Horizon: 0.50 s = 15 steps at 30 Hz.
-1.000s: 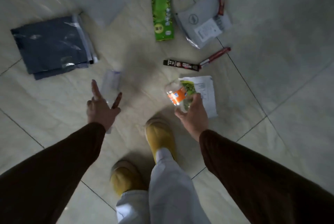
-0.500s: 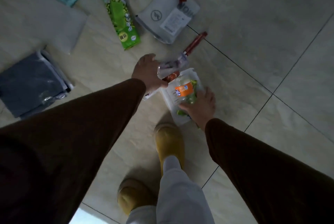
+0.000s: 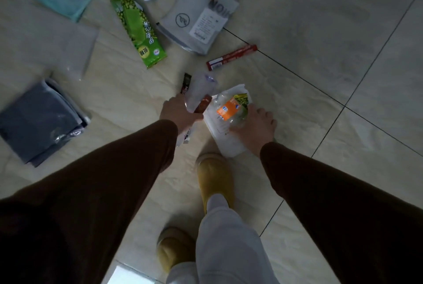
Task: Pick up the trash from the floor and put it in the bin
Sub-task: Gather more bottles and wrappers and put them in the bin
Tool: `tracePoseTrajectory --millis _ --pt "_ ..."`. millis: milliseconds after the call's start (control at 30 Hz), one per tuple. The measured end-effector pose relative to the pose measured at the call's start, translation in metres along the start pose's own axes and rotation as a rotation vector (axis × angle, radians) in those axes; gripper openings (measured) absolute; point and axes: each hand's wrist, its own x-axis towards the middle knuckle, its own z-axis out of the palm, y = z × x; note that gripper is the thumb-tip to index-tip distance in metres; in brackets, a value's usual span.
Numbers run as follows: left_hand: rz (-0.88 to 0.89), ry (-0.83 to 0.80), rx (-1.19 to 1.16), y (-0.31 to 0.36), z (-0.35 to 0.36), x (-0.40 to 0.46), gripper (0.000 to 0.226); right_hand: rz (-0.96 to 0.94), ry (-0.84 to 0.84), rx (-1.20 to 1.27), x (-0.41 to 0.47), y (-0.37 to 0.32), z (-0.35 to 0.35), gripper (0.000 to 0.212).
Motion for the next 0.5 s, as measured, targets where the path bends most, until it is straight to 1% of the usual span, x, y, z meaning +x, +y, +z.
tracePoseTrajectory --millis 67,133,200,267,333,367,400,433,500 --pt "-0.033 -0.024 -0.113 -0.001 -0.011 -0.02 0.07 -0.028 0.034 0.039 -0.008 0.004 -0.023 0.088" --pt "-0.048 -0.048 -0.202 0.002 -0.027 -0.048 0.062 -0.044 0.029 0.204 -0.023 0.006 -0.051 0.085" --pt "-0.052 -0.069 -0.286 0.011 -0.044 -0.08 0.061 -0.061 0.026 0.338 -0.047 0.007 -0.083 0.079" --pt "-0.042 -0.059 -0.344 0.026 -0.064 -0.117 0.073 -0.076 0.04 0.4 -0.077 0.008 -0.117 0.075" --pt "-0.04 -0.034 -0.388 0.045 -0.084 -0.153 0.097 -0.073 0.049 0.468 -0.109 0.012 -0.153 0.073" --pt "-0.047 -0.027 -0.418 0.056 -0.094 -0.169 0.106 -0.068 0.057 0.494 -0.123 0.014 -0.172 0.072" --pt "-0.051 -0.025 -0.445 0.068 -0.104 -0.183 0.11 -0.066 0.067 0.515 -0.134 0.017 -0.19 0.072" --pt "-0.047 -0.025 -0.46 0.081 -0.113 -0.195 0.107 -0.065 0.08 0.536 -0.143 0.02 -0.209 0.072" --pt "-0.029 -0.012 -0.463 0.107 -0.13 -0.212 0.089 -0.059 0.102 0.586 -0.152 0.026 -0.247 0.069"
